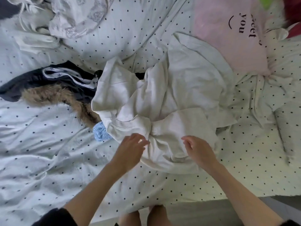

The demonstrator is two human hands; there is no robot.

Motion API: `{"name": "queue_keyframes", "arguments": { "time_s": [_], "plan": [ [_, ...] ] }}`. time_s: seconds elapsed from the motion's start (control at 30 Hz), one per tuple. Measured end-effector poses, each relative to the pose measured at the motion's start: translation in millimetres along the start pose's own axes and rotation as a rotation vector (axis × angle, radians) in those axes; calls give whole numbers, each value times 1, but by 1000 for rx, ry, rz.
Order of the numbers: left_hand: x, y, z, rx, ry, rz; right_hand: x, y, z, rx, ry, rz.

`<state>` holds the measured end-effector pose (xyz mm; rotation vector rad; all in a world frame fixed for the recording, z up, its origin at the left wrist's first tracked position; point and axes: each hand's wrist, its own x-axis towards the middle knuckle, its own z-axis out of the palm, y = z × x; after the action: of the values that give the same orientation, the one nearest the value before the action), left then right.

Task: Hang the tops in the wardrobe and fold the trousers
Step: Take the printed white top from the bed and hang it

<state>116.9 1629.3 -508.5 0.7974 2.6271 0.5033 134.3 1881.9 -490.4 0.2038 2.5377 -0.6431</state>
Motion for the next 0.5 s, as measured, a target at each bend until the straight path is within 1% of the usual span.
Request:
{"name": "queue_keyframes", "arguments": {
  "time_s": [0.03,0.1,0.13,0.2,0.23,0.3,0.33,0.37,0.4,0.43,0.47,0.5],
  "plan": [
    [-1,-13,-4,20,78,-72,10,-17,5,21,68,-53],
    [-1,-34,-15,20,135,-191,33,-52,12,-19,132,-210],
    [-1,-41,-19,-28,146,-249,46,-68,16,-64,112,-253],
    [-8,-51,-14,-184,122,-395,69,-96,27,-148,7,-239],
    [-13,-54,-11,-291,123,-475,77,-109,34,-183,-24,-208],
    [-20,-55,-10,-573,182,-686,76,-128,44,-160,37,-179],
    [-23,-54,-14,-771,205,-808,70,-134,51,-132,91,-220],
    [-24,-54,-17,-1003,192,-935,59,-135,60,-110,102,-252],
    [-26,-53,-20,-1243,139,-1047,45,-138,67,-86,52,-275],
    [-29,-52,-22,-1421,53,-1120,28,-140,73,-67,-13,-319],
    [-30,-50,-22,-1513,-36,-1124,14,-139,78,-44,-86,-367],
    [-35,-47,-19,-1540,-103,-1102,2,-137,84,-15,-169,-400]
  ]
}}
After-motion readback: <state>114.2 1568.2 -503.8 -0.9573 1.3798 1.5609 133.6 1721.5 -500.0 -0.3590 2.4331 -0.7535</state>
